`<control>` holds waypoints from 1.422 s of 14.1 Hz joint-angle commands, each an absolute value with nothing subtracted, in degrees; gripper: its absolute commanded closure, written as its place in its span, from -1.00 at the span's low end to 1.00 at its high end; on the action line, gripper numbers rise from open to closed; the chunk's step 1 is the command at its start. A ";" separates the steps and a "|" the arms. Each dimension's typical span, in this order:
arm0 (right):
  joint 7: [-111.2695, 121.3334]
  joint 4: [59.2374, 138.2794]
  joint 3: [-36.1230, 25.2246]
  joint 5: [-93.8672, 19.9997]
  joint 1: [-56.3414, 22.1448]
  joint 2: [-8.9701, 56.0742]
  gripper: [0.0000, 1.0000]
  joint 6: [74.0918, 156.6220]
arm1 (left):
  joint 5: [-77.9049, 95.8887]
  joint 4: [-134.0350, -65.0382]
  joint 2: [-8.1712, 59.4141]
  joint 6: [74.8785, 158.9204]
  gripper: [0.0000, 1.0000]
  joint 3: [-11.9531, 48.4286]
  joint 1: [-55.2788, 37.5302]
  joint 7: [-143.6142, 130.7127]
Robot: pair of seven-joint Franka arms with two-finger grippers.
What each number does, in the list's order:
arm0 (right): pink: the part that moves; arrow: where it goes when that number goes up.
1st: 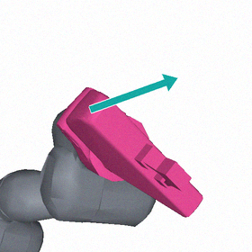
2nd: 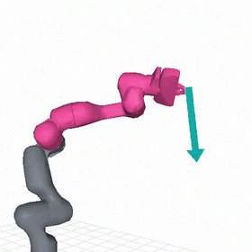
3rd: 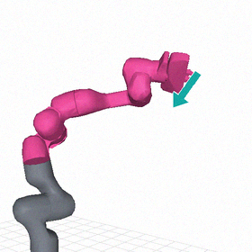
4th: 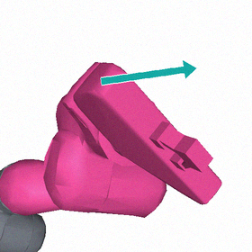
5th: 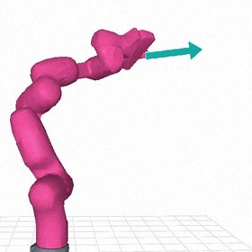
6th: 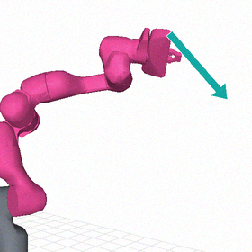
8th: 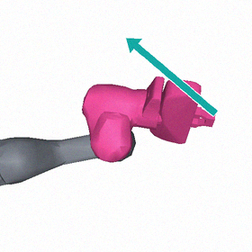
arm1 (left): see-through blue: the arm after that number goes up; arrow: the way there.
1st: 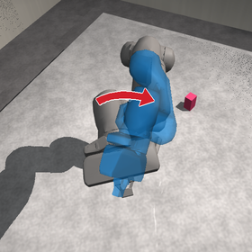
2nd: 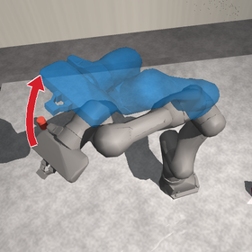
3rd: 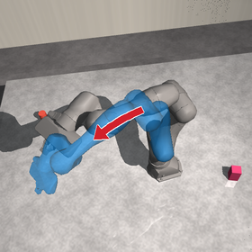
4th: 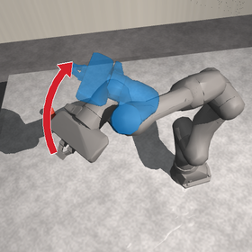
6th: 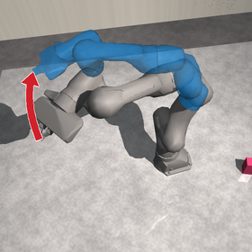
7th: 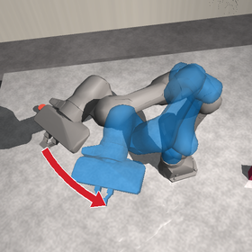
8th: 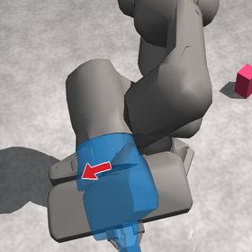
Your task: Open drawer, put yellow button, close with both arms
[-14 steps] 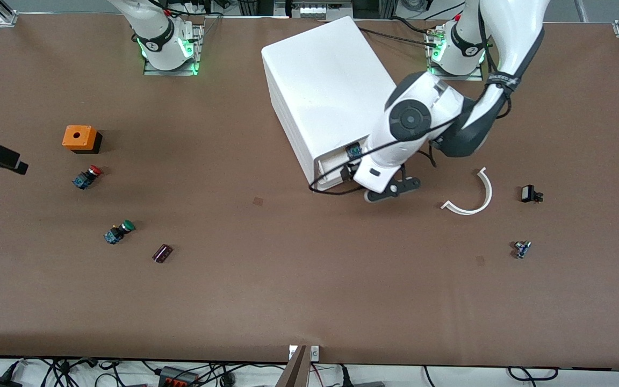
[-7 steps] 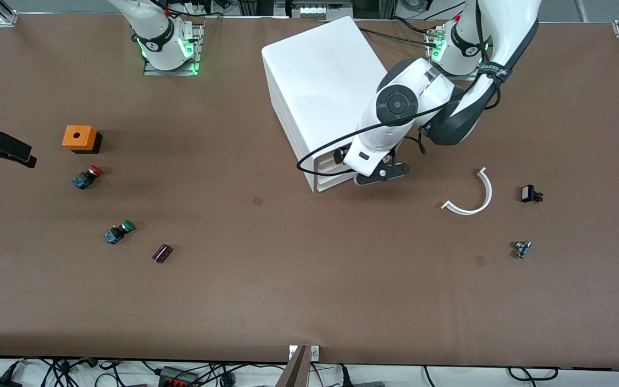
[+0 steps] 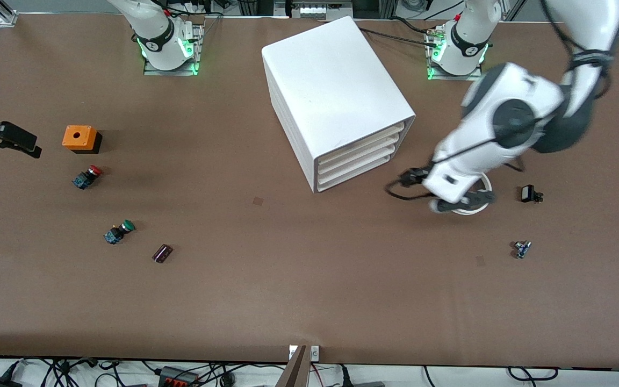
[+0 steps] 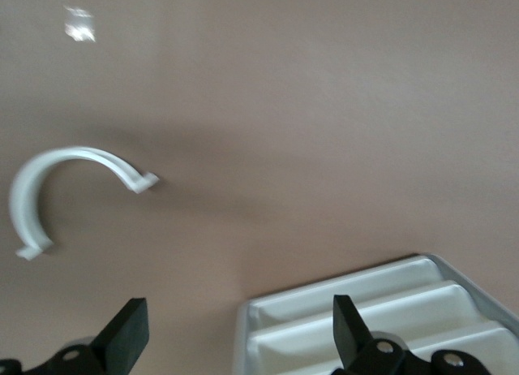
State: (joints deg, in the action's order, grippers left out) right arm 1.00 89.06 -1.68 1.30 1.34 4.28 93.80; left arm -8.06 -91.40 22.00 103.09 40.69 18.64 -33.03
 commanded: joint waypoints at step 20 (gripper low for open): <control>1.49 98.17 -2.11 1.23 1.05 -2.46 -1.00 95.80 | -1.67 -96.77 0.18 96.60 -1.00 -1.15 0.17 7.38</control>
